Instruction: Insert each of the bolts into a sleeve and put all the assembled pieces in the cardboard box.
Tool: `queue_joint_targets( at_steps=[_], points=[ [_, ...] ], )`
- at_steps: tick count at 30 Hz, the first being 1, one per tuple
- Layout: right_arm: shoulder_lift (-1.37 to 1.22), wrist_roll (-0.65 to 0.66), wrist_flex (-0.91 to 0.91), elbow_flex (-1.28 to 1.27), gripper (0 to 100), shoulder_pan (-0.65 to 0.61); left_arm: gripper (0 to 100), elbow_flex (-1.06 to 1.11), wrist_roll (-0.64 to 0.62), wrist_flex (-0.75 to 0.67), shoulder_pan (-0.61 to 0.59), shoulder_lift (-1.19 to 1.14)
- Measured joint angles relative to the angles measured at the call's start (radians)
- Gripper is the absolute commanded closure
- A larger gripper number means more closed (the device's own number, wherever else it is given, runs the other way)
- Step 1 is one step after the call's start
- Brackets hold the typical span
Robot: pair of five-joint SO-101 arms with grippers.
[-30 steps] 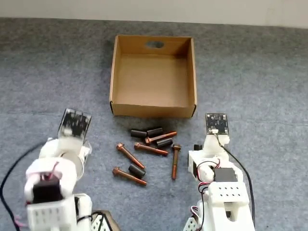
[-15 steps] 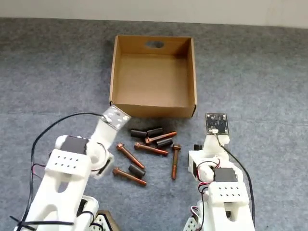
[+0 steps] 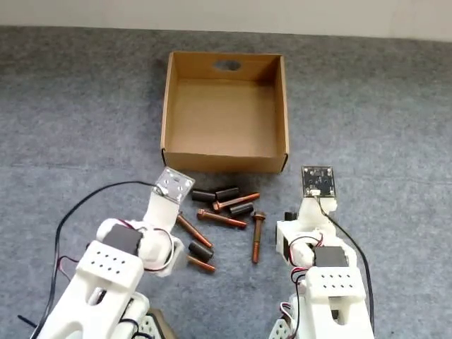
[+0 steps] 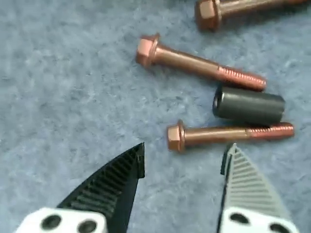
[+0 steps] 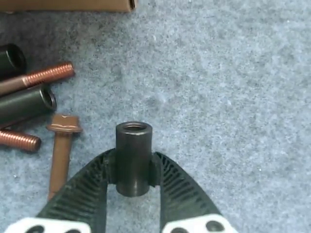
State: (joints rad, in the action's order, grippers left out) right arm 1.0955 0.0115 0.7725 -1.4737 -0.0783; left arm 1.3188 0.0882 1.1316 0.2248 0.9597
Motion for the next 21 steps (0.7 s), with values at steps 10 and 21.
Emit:
queue_joint_targets(
  at_steps=[10, 21],
  points=[
    [0.0, 0.0, 0.0, -0.031, 99.3, 0.0, 83, 0.057, 0.005, -0.089, -0.018, 0.017],
    [0.0, 0.0, 0.0, -0.031, 99.3, 0.0, 83, 0.057, 0.068, -0.098, -0.103, 0.018]
  ],
)
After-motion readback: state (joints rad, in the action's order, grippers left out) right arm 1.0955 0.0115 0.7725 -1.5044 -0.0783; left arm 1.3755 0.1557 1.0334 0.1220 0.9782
